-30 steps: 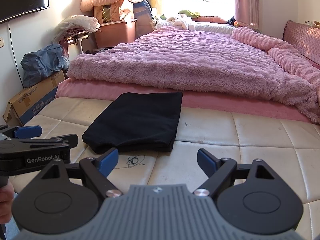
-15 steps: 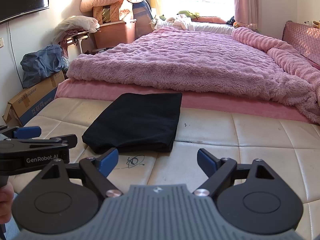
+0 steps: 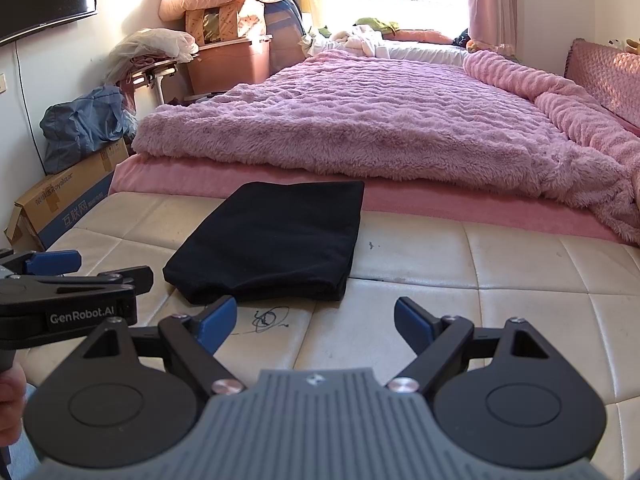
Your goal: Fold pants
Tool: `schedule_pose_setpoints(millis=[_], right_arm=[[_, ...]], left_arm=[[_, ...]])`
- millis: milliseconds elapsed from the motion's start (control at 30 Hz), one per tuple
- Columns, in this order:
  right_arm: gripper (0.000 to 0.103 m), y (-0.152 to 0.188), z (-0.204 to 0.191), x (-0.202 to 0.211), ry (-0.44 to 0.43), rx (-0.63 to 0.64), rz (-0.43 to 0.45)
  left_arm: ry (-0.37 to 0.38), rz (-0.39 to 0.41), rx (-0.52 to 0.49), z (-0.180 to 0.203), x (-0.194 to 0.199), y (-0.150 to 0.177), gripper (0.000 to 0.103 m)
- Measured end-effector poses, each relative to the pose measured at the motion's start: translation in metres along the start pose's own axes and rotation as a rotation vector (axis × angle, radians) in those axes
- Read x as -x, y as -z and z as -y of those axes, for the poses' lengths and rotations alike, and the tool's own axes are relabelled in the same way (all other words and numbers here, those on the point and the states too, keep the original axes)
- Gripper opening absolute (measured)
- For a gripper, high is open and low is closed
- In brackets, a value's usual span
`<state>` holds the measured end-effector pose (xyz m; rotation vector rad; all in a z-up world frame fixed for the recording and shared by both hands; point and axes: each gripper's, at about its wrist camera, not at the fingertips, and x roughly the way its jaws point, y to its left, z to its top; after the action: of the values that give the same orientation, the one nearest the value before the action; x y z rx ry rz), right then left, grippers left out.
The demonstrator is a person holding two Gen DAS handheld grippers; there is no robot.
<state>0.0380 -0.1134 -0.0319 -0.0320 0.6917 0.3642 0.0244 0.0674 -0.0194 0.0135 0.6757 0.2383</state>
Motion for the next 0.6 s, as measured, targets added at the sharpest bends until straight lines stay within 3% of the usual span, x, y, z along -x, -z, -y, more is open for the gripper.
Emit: schedule_pose_setpoints(millis=[600], right_arm=[[0.082, 0.0003, -0.0002, -0.0013, -0.002, 0.000, -0.004]], left_arm=[[-0.002, 0.002, -0.022, 0.0022, 0.0003, -0.0007, 0.096]])
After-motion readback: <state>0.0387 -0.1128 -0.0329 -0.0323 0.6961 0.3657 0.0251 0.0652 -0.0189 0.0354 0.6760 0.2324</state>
